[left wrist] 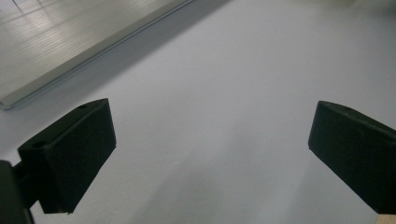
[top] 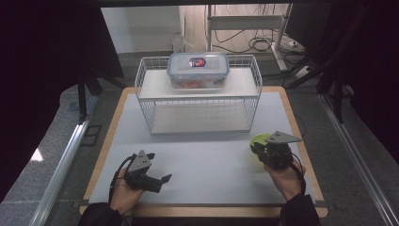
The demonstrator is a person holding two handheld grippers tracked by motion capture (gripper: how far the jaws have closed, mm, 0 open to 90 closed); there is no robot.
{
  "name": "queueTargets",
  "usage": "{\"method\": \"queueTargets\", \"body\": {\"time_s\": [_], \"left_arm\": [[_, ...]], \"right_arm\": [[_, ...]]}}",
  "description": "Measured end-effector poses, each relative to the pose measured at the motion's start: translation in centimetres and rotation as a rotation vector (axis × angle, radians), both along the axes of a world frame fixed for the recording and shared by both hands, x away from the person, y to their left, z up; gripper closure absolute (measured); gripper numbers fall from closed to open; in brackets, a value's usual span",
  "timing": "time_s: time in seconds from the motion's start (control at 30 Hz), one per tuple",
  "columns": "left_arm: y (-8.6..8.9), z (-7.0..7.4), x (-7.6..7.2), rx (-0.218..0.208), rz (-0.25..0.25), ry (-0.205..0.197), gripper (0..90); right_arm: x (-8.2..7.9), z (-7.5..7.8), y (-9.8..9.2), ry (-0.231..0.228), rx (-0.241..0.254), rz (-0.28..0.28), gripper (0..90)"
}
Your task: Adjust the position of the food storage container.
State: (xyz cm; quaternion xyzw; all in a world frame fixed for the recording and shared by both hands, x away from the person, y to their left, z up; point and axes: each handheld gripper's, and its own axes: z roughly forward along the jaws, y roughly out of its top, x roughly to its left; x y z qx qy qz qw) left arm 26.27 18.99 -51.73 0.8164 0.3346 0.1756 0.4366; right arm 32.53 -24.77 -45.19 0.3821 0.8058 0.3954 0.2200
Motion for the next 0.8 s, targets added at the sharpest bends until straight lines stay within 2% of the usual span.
{"method": "queueTargets", "body": {"time_s": [0.13, 0.27, 0.53, 0.7, 0.8], "left_arm": [[0.1, 0.0, 0.0, -0.002, 0.006, -0.001, 0.7], [0.3, 0.0, 0.1, -0.011, 0.012, 0.007, 0.7], [0.4, 0.0, 0.2, -0.016, 0.017, 0.009, 0.7], [0.4, 0.0, 0.2, -0.016, 0.017, 0.012, 0.7], [0.4, -0.1, 0.2, -0.016, 0.016, 0.014, 0.7]], "right_arm": [[0.4, 0.3, -1.7, -0.008, 0.004, -0.073, 88.5], [0.7, 0.5, -3.6, 0.0, 0.052, -0.127, 89.9], [1.2, 0.2, -6.8, 0.001, 0.038, -0.239, 90.0], [1.9, -0.7, -8.1, 0.037, 0.023, -0.282, 90.0], [2.5, -1.6, -8.7, 0.084, 0.02, -0.286, 90.0]]}}
